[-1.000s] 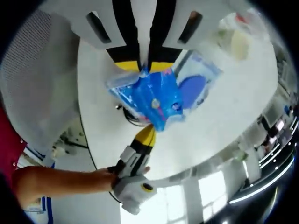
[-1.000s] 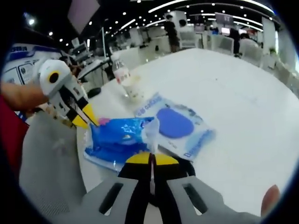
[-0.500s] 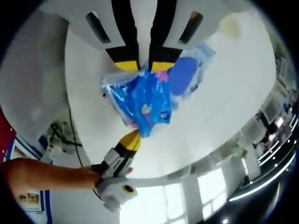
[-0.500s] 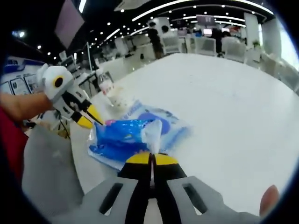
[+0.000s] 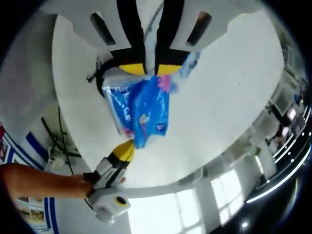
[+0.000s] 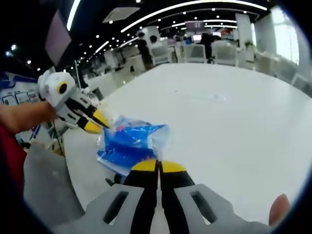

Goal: Arrange the tabletop items into an orderly group along one side of the table until the central work area is clear of visible clutter.

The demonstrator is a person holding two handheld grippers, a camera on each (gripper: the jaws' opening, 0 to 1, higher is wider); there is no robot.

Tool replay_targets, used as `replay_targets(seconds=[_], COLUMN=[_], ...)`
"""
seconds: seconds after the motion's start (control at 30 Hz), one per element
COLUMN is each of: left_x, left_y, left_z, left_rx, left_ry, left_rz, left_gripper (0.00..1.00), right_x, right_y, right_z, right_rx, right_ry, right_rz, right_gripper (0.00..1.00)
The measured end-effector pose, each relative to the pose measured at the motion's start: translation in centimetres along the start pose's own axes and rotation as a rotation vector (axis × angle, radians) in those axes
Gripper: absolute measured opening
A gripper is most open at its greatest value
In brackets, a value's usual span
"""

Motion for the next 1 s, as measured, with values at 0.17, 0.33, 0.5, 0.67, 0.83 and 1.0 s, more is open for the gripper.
replay_targets(seconds=[0.17, 0.33, 0.5, 0.67, 0.83, 1.0], left_x=[0.2, 0.4, 0.4, 0.4, 0.2, -0.2], left_y=[-2.0, -4.3, -5.9, -7.4, -8.9, -10.5], left_z=[1.4, 2.6, 3.1, 3.5, 3.7, 3.4], left_rx=[-0.003, -0.007, -0.003, 0.007, 0.027, 0.059], left_ry=[-0.009, -0.017, -0.016, -0.021, -0.041, -0.083], left_rz=[0.016, 0.031, 0.03, 0.023, 0.016, 0.007], left_gripper=[0.04, 0.04, 0.04, 0.04, 0.04, 0.04], right_x=[-1.5, -3.1, -4.2, -5.3, -6.5, -7.6], right_y=[1.0, 2.0, 2.7, 3.2, 3.1, 2.8], right_z=[-0.2, -0.7, -1.1, -1.6, -2.0, -3.1], right_rx=[-0.033, -0.056, -0.062, -0.072, -0.078, -0.067], right_ry=[-0.025, -0.052, -0.063, -0.073, -0.09, -0.104], right_rz=[-0.034, -0.083, -0.115, -0.142, -0.165, -0.182], right_gripper=[0.01, 0.01, 0.01, 0.01, 0.01, 0.01])
Point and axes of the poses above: the point that each gripper's makers call its tool centre point, and the gripper's own axes: y roughly backward along the fingers, x roughly to its left, z roughly out of its top, the point moved 5 cm from there along y, roughly backward along the fingers, and after that the axes turned 11 degrees about z, right-handed, at the moved point
